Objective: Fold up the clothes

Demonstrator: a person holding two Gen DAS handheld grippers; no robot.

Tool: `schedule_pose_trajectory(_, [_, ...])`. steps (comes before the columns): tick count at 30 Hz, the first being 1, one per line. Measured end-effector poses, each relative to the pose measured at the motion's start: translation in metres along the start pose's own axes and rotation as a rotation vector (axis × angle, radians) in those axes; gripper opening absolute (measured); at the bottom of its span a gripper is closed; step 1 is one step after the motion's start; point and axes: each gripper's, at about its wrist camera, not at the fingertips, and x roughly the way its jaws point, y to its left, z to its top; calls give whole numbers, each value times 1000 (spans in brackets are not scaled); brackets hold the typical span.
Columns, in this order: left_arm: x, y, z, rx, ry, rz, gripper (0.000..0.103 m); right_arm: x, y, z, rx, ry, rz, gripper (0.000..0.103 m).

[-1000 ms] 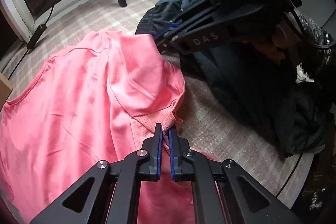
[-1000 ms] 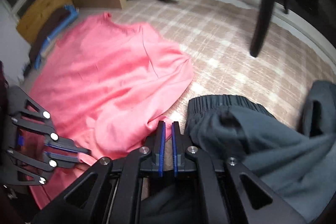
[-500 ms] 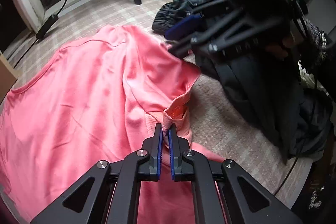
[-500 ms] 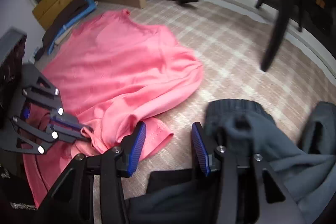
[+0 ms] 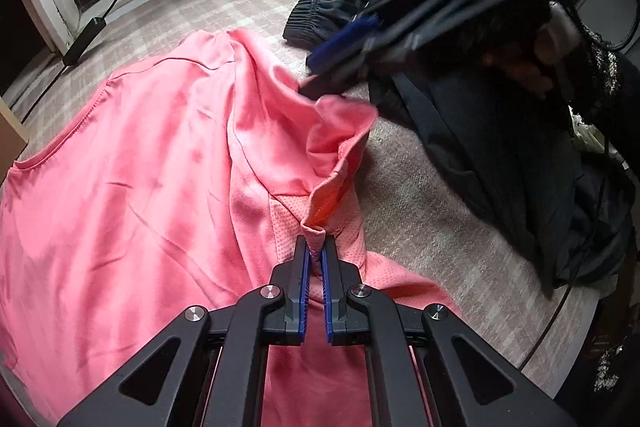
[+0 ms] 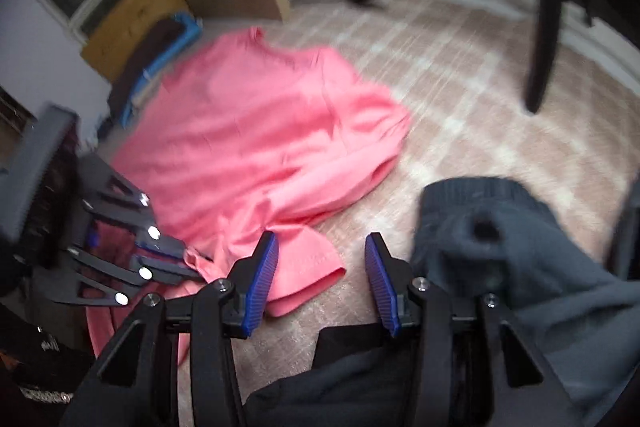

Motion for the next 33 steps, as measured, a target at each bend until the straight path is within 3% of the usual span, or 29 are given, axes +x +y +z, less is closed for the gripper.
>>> schedule_pose_trajectory(1, [0, 0, -1, 1, -1, 0, 5, 4, 3, 0, -10, 15, -2, 33])
schedule_pose_trajectory(2, [0, 0, -1, 2, -1, 0, 5, 7, 5, -2, -20, 32, 0, 7])
schedule_pose_trajectory(3, [-1, 0, -2, 3, -2, 0, 5, 11, 7, -3, -20, 52, 6, 3])
schedule_pose_trajectory(7, [-11, -7, -1, -12, -33, -66, 3, -13, 7, -9, -1, 2, -22, 2])
schedule_pose_trajectory(10, [-24, -22, 6, -21, -92, -251, 3, -58, -6, -9, 69, -105, -54, 2])
schedule_pose_trajectory(12, [-18, -33, 14, -23, -88, -386, 9, -83, -22, -10, 144, -167, -110, 2])
schedule_pose_trajectory(14, [-6, -41, 15, 7, -43, -355, 12, -83, -29, -13, 165, -140, -195, 2])
schedule_pose_trajectory(16, [5, -49, 15, 43, 6, -297, 11, -72, -35, -15, 192, -70, -224, 4])
schedule_pose_trajectory(18, [-2, -43, 10, 29, -5, -291, 15, -65, -34, -15, 196, -12, -312, 8])
schedule_pose_trajectory(20, [-17, -32, 1, 5, -32, -282, 18, -71, -27, -13, 179, -57, -386, 8])
schedule_pose_trajectory(23, [-43, -16, -17, -24, -66, -234, 19, -81, -6, -7, 137, -146, -389, 13])
schedule_pose_trajectory(26, [-56, 7, -19, -64, -87, -198, 19, -66, 19, 0, 95, -149, -253, 18])
schedule_pose_trajectory(28, [-66, 30, -27, -95, -87, -171, 19, -41, 30, 0, 82, -88, -170, 18])
schedule_pose_trajectory(31, [-78, 46, -55, -138, -80, -129, 19, -6, 36, -5, 16, 22, -281, 18])
schedule_pose_trajectory(32, [-81, 49, -64, -154, -79, -111, 19, 1, 32, -7, 16, 46, -362, 18])
schedule_pose_trajectory(33, [-88, 54, -75, -171, -77, -90, 18, -5, 25, -9, 54, 32, -389, 18])
